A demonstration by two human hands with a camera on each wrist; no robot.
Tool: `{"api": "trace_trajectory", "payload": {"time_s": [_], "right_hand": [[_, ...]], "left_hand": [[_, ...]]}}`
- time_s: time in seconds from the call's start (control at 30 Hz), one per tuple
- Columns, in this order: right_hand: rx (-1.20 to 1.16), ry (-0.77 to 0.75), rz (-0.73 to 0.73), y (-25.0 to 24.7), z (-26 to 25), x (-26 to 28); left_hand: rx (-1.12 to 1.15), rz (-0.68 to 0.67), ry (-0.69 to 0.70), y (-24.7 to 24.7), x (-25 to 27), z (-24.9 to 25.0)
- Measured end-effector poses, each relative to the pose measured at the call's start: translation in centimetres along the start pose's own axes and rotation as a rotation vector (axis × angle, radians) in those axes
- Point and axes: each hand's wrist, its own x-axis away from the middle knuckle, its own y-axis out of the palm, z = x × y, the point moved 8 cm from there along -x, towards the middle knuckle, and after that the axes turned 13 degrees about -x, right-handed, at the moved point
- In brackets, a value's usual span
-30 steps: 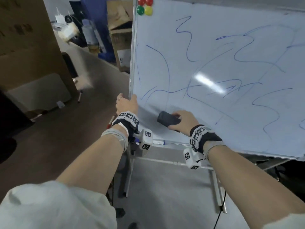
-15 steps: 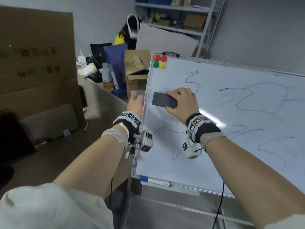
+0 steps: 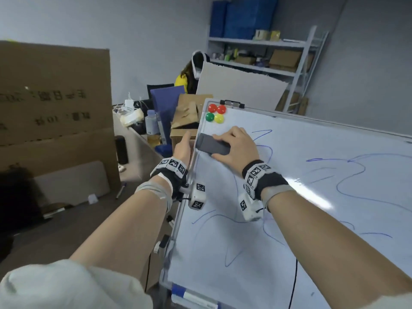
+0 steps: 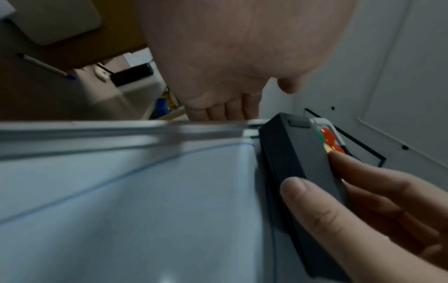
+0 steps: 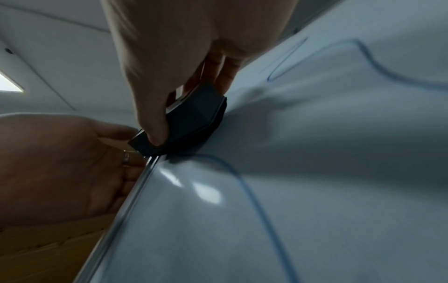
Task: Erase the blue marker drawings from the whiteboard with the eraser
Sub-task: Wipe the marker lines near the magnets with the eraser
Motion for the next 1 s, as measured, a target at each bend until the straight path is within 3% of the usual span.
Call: {"api": "trace_trajectory", "payload": {"time_s": [0.2, 0.27, 0.37, 0.43, 0.6, 0.7, 0.77, 0.9, 1.0], "right_hand": [[-0.036, -0.065, -0.17, 4.2, -0.8, 1.6], [0.023, -0.039, -0.117, 2.6, -0.7, 0.7], [0.053, 0.044, 0.081, -1.4, -0.3, -1.0], [0.054, 0.057, 0.108, -1.5, -1.0, -1.0], [-0.027, 0.116, -0.116, 5.7, -2.3, 5.1], [0.037, 0.13, -0.207, 7.2, -2.2, 7.5], [0.099, 0.136, -0.162, 5.9, -2.1, 6.4], [0.133, 0.22, 0.099, 1.9, -2.0, 4.0], [0.091, 0.229, 0.04, 4.2, -3.1, 4.7]], "left_hand": [[0.141, -0.044, -0.027, -0.6, 0.9, -1.3], [0.16, -0.08, -0.036, -0.4, 1.0, -1.6], [0.137, -0.147, -0.049, -0.4, 1.9, -1.7], [0.163, -0.16, -0.042, -0.8, 1.8, -2.0], [0.153, -0.117, -0.103, -1.7, 1.7, -5.7], [0.208, -0.119, -0.116, -1.3, 2.7, -8.1], [0.259, -0.149, -0.114, -1.1, 3.3, -8.7], [0.306, -0.174, -0.118, -1.5, 4.2, -9.1], [0.348, -0.207, -0.116, -2.1, 4.5, -9.5]]}}
